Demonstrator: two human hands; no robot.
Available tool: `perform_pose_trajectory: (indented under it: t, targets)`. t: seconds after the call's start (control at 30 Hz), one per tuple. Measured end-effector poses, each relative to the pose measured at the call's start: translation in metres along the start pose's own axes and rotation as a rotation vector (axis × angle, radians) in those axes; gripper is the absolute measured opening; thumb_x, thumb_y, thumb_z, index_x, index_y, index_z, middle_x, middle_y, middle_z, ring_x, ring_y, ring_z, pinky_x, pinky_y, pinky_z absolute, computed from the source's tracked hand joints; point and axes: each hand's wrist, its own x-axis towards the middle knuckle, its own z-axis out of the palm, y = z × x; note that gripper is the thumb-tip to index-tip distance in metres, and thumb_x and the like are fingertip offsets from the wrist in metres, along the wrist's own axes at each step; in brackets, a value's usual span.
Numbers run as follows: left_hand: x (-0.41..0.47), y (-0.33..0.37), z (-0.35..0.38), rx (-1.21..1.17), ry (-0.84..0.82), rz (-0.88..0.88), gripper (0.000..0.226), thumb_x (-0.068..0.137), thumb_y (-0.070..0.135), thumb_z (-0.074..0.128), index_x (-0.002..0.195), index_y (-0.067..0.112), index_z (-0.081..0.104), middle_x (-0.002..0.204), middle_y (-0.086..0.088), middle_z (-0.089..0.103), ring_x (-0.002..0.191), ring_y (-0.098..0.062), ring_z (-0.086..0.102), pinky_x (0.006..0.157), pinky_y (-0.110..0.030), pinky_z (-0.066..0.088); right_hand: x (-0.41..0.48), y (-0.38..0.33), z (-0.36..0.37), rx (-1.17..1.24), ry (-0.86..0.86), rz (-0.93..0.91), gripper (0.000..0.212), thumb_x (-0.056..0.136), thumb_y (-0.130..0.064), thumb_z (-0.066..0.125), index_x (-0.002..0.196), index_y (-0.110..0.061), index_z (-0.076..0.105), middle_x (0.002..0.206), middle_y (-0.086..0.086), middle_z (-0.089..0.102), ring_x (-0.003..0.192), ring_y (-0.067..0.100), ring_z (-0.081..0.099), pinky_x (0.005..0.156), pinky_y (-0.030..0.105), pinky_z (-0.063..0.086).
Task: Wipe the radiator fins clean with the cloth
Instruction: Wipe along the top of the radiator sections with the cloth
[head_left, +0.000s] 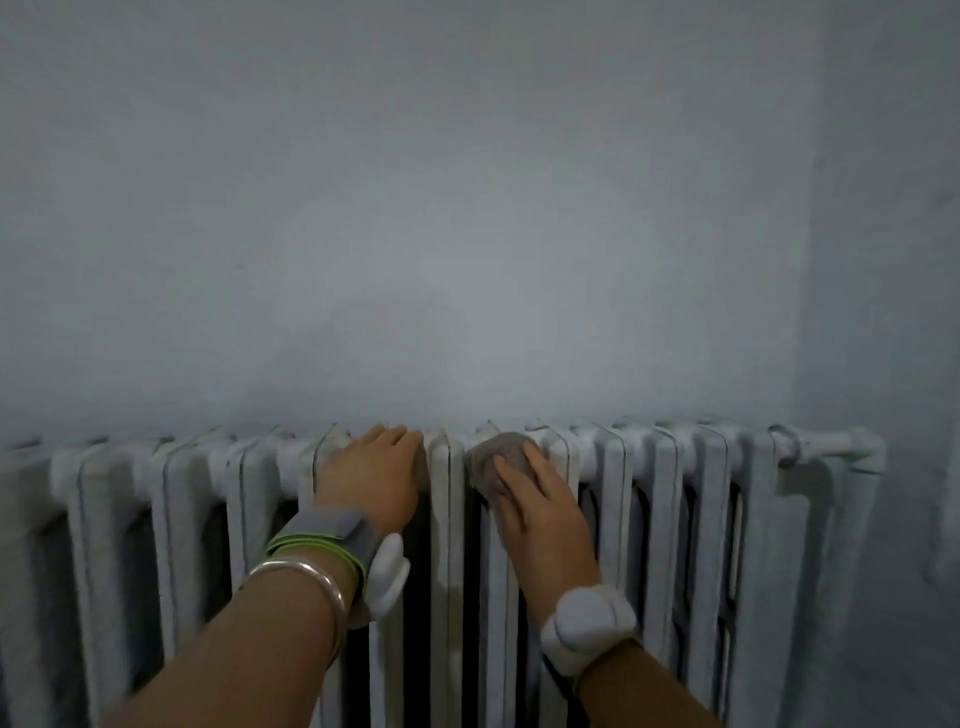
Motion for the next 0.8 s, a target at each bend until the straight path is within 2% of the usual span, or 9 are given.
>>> perform_pose_trajectory:
  t: [0.13,0.2,0.3,0.43,0.5,0.6,0.7,0.77,0.8]
  targets:
    - [0.001,-0.001,0.003,-0.007,0.022,-0.001,0.05,0.093,0.017,0.037,0.143,0.021,0.032,0.149,0.003,0.034,0.138,-0.018,0.03,0.11,-0.035,0.03,-0.013,-0.003,-0.003,0.082,-0.063,0.084,0.035,0.095,-0.018,0.054,0.13,-0.019,0.057,0.149,0.006,0.036,0.135,0.019,0.036,0.112,0.025,0.025]
    - [0.001,-0.001,0.005,-0.012,0.028,0.001,0.047,0.094,0.016,0.036,0.141,0.021,0.034,0.146,0.002,0.037,0.136,-0.018,0.031,0.109,-0.035,0.032,-0.023,-0.003,-0.002,0.064,-0.073,0.089,0.035,0.095,-0.024,0.05,0.128,-0.018,0.058,0.146,0.009,0.04,0.133,0.022,0.04,0.111,0.033,0.033]
    - [0.0,-0.001,0.009,-0.018,0.052,0.003,0.046,0.096,0.017,0.035,0.142,0.021,0.033,0.146,0.003,0.037,0.137,-0.018,0.03,0.109,-0.033,0.031,-0.038,0.004,0.003,0.013,-0.092,0.093,0.036,0.089,-0.024,0.053,0.121,-0.014,0.064,0.135,0.015,0.051,0.12,0.032,0.054,0.097,0.046,0.048]
    - [-0.001,-0.002,0.012,-0.011,0.082,0.012,0.048,0.097,0.019,0.033,0.145,0.022,0.028,0.15,0.003,0.032,0.14,-0.017,0.025,0.112,-0.032,0.027,-0.052,0.011,0.001,0.017,-0.248,0.177,0.035,0.096,-0.024,0.051,0.13,-0.02,0.056,0.141,0.005,0.044,0.125,0.026,0.048,0.102,0.036,0.042]
    - [-0.001,-0.002,0.013,-0.01,0.086,0.016,0.049,0.098,0.019,0.032,0.147,0.022,0.025,0.152,0.003,0.029,0.142,-0.017,0.022,0.113,-0.032,0.025,-0.054,0.013,-0.006,0.032,-0.29,0.14,0.036,0.096,-0.03,0.046,0.13,-0.022,0.054,0.133,-0.001,0.045,0.118,0.018,0.048,0.099,0.031,0.042]
    - [-0.003,-0.003,0.013,-0.003,0.103,0.023,0.05,0.098,0.02,0.032,0.147,0.022,0.025,0.152,0.004,0.028,0.142,-0.016,0.023,0.113,-0.031,0.026,-0.043,0.005,-0.021,0.076,-0.236,0.034,0.032,0.093,-0.036,0.042,0.117,-0.023,0.059,0.106,-0.012,0.045,0.094,0.004,0.048,0.083,0.018,0.042]
    - [-0.004,-0.004,0.014,0.012,0.139,0.024,0.049,0.097,0.02,0.034,0.146,0.023,0.027,0.15,0.005,0.031,0.14,-0.016,0.026,0.11,-0.031,0.03,-0.016,-0.007,-0.034,0.092,-0.03,0.001,0.02,0.09,-0.031,0.05,0.105,-0.023,0.061,0.101,-0.013,0.048,0.09,0.0,0.049,0.08,0.009,0.04]
    - [-0.007,-0.003,0.014,0.004,0.131,0.029,0.049,0.094,0.017,0.041,0.143,0.02,0.035,0.146,0.002,0.039,0.137,-0.02,0.033,0.107,-0.034,0.034,0.01,-0.013,-0.041,0.122,0.071,0.003,0.019,0.088,-0.025,0.054,0.105,-0.022,0.061,0.102,-0.008,0.052,0.092,0.004,0.051,0.084,0.011,0.04]
    - [-0.007,-0.004,0.013,0.002,0.118,0.036,0.048,0.089,0.013,0.051,0.137,0.016,0.045,0.138,-0.002,0.049,0.13,-0.024,0.044,0.101,-0.037,0.041,0.025,-0.016,-0.042,0.117,0.091,0.009,0.02,0.088,-0.025,0.054,0.106,-0.021,0.062,0.101,-0.004,0.053,0.093,0.009,0.052,0.085,0.017,0.042]
